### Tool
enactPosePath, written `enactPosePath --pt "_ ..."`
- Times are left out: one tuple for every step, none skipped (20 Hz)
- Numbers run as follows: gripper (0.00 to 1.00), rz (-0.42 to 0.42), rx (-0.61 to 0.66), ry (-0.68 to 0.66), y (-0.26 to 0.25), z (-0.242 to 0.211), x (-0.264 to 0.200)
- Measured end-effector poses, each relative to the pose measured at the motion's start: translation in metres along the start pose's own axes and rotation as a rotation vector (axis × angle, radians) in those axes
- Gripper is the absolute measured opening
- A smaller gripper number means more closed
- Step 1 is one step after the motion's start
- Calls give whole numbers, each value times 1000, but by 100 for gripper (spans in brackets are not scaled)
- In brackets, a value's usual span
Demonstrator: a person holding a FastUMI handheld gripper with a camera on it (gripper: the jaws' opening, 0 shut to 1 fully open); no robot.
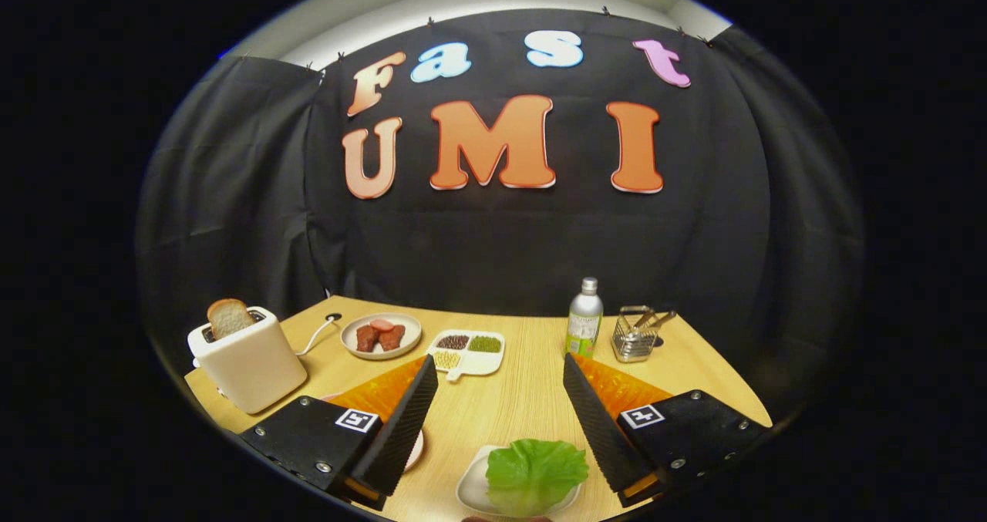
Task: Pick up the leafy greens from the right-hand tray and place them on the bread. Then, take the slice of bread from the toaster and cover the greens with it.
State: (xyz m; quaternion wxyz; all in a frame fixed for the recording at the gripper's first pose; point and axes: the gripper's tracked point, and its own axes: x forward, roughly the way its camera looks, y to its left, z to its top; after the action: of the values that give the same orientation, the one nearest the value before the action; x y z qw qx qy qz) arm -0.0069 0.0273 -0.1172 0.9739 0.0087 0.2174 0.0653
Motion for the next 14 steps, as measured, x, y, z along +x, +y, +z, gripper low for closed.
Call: enactPosePath --pt "98 2 -13 39 -1 -11 3" --pt "98 -6 -32 69 -5 -21 8" --pt "98 -25 -53 103 -12 -31 12" --pt "98 -32 -75 142 -16 -42 14" --pt "98 -34 -87 177 -17 -51 16" --pt "99 -28 -91 221 -17 -62 17" --pt "99 -15 -87 265 -16 -73 17" --pt "99 3 -78 310 -13 -83 16" --pt "99 14 -69 348 -11 -93 17" --pt "99 7 -60 371 -13 -101 21" --pt "99 -4 -60 396 -16 -108 23" --pt "99 -14 -59 424 -19 -117 23" --pt "99 -24 -57 453 -21 -126 24" --pt "99 -26 -54 483 -20 -134 23"
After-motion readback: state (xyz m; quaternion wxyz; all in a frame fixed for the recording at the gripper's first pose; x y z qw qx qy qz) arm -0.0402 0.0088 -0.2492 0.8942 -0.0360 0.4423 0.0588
